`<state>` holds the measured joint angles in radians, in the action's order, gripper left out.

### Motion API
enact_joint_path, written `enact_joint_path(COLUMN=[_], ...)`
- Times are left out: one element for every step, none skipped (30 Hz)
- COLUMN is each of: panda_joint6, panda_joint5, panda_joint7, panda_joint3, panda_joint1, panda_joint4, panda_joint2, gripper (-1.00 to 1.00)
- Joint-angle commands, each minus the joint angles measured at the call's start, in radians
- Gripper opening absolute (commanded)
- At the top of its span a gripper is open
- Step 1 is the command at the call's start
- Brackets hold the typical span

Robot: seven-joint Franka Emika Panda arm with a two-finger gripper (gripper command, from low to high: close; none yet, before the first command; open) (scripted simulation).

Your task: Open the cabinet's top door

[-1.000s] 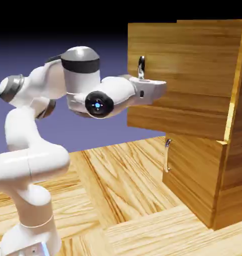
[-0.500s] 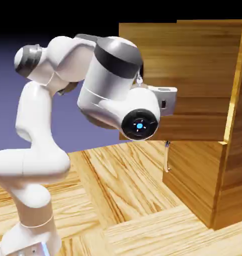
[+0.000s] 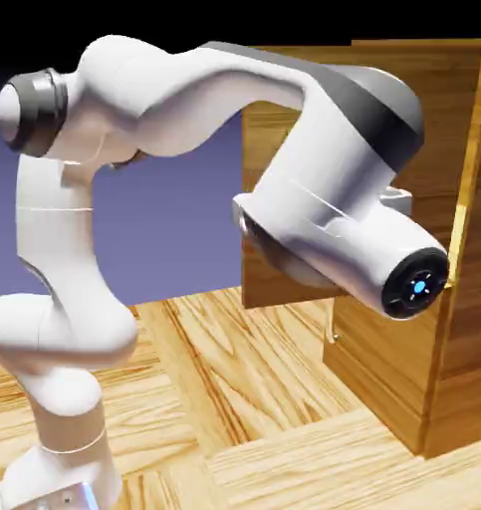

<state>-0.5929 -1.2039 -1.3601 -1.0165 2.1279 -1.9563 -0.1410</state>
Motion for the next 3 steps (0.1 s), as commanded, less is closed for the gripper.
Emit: enact_joint_path(panda_joint6=[-0.014, -0.026, -0.039], panda_joint5=[0.019, 0.039, 0.058], panda_joint7=[0.010, 0.020, 0.030], panda_joint3=[-0.012, -0.022, -0.032], panda_joint1=[-0.005, -0.012, -0.020], panda_joint4=[0.020, 0.039, 0.058], panda_joint2=[0.036, 0.073, 0.108], gripper=[-1.00, -1.00, -1.00])
